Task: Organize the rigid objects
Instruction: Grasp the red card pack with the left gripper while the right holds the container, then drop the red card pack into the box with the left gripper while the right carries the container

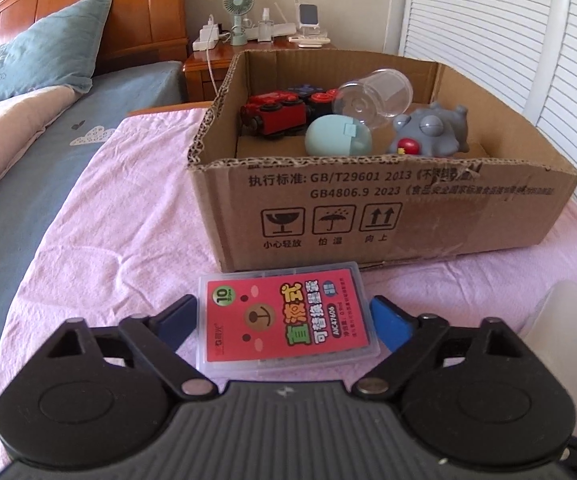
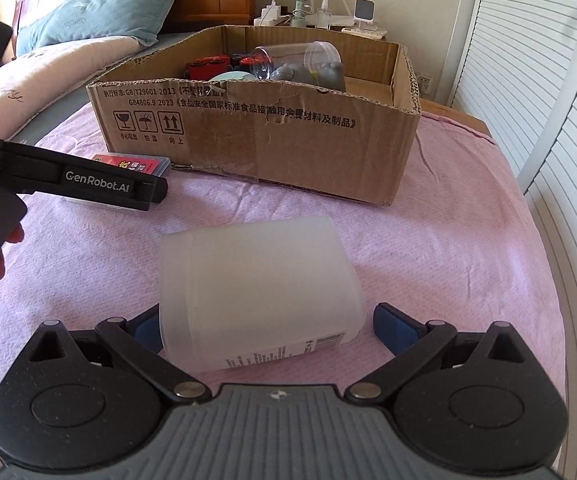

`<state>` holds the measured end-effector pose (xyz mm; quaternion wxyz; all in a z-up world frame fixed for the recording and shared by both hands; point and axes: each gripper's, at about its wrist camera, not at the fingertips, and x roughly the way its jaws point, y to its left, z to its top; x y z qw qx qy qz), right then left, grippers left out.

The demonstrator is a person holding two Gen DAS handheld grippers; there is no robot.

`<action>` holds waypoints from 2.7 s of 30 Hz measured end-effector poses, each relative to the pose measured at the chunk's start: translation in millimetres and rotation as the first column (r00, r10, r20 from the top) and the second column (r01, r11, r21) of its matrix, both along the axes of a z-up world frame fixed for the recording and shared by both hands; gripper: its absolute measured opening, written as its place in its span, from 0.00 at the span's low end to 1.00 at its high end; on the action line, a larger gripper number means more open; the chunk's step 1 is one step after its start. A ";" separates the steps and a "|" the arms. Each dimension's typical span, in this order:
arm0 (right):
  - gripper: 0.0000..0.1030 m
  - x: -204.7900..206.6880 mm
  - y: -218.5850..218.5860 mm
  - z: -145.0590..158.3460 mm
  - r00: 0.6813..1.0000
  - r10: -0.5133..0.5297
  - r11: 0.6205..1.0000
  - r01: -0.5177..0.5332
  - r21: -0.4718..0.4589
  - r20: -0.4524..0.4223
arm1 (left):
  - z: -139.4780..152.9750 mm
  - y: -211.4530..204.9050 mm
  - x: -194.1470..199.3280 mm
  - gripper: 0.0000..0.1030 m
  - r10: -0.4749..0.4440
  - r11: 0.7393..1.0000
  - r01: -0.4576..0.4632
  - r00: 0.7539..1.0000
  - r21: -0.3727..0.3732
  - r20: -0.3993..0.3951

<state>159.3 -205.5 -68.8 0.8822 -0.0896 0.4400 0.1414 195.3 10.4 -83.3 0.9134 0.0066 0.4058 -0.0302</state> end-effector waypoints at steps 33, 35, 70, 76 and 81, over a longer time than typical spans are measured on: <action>0.84 15.8 8.2 25.7 0.976 0.204 0.976 -0.208 -0.058 -0.079 | 22.1 16.1 -27.5 0.87 -0.177 0.983 0.180 0.982 0.042 -0.062; 0.84 14.1 6.9 29.3 0.975 0.208 0.975 -0.213 -0.058 -0.073 | 29.5 17.3 -31.7 0.87 -0.200 0.979 0.203 0.978 0.037 -0.065; 0.84 117.7 -6.8 103.3 0.987 0.110 0.994 -0.112 0.012 0.115 | 82.5 -0.9 44.4 0.96 -0.148 0.989 0.148 0.983 0.010 0.109; 0.84 171.5 3.8 97.6 0.990 0.104 0.993 -0.108 0.040 0.094 | 99.2 17.5 9.7 0.99 -0.107 0.992 0.115 0.982 -0.043 0.156; 0.84 209.3 13.0 84.5 0.994 0.092 0.995 -0.094 0.037 0.051 | 104.2 20.6 -16.6 0.99 -0.082 0.995 0.091 0.978 -0.034 0.190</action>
